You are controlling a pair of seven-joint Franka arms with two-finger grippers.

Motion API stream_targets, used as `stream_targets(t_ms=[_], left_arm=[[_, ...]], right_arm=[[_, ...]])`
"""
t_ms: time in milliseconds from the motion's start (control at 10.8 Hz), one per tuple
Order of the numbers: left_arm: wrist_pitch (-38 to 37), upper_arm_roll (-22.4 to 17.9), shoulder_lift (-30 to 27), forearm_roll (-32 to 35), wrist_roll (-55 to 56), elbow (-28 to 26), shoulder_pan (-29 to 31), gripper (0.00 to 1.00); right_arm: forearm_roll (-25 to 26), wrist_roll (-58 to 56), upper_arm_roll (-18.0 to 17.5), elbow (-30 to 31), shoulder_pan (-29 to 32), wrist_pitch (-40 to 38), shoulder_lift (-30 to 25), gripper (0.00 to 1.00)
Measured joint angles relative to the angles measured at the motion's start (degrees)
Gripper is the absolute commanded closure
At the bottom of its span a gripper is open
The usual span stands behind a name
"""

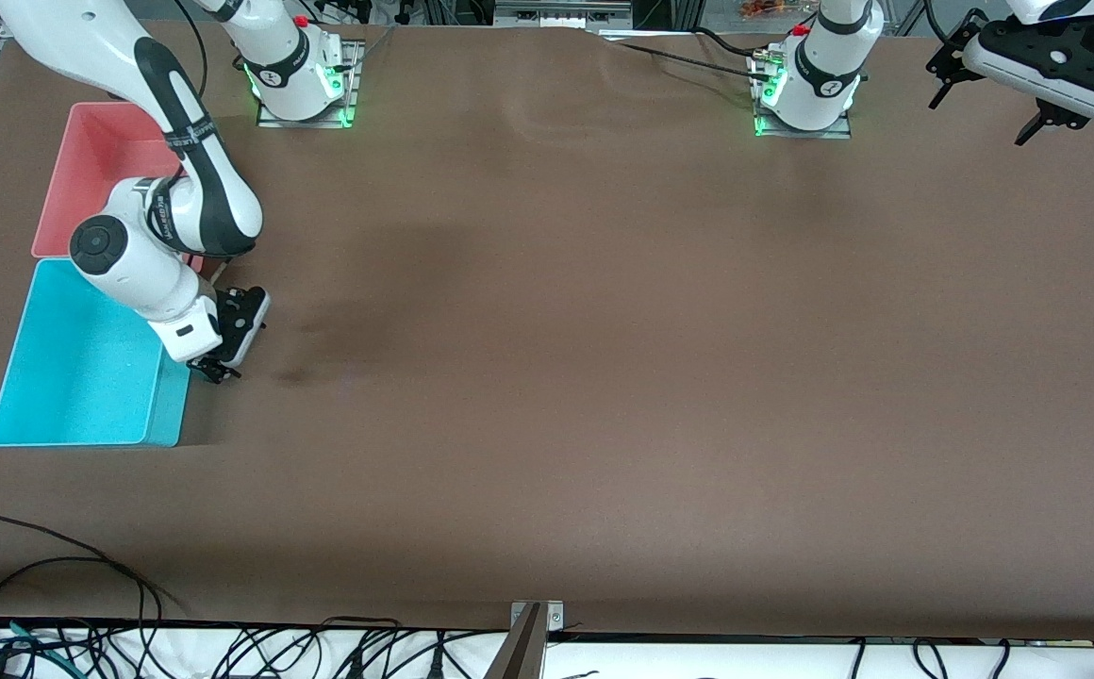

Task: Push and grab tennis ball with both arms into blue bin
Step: 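Close the right gripper around the tennis ball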

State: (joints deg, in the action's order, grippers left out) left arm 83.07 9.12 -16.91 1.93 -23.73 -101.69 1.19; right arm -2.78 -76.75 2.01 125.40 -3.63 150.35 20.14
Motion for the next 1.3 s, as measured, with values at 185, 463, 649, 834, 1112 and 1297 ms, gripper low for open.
stream_targets(t_ms=[185,463,649,834,1112,1297], left_arm=[[-0.2,0.0,0.0,-1.1,4.8,0.1,0.0,0.0],[-1.0,-3.7,0.0,-2.5,11.4,0.1,-0.9,0.0],[-1.1,-7.6,0.1,-4.3,11.4,0.1,-0.7,0.0],[-1.1,-7.8,0.1,-4.3,12.1,0.1,-0.7,0.0],[-1.5,-7.6,1.2,-4.3,12.4,2.7,-0.7,0.0],[-3.0,-7.3,4.2,-4.4,12.4,6.3,-0.7,0.0]], right_arm=[[0.0,-5.9,1.1,0.6,0.1,0.0,-1.2,0.0],[0.0,-10.2,2.2,1.3,0.5,0.1,-1.5,0.0],[0.0,-11.4,2.5,2.8,0.6,2.4,-1.3,0.0],[0.0,-13.4,2.6,3.8,1.3,3.6,-1.1,0.0],[0.0,-16.3,2.7,4.2,3.0,3.7,-0.9,0.0],[0.0,-16.7,2.7,4.5,3.3,4.0,-0.5,0.0]])
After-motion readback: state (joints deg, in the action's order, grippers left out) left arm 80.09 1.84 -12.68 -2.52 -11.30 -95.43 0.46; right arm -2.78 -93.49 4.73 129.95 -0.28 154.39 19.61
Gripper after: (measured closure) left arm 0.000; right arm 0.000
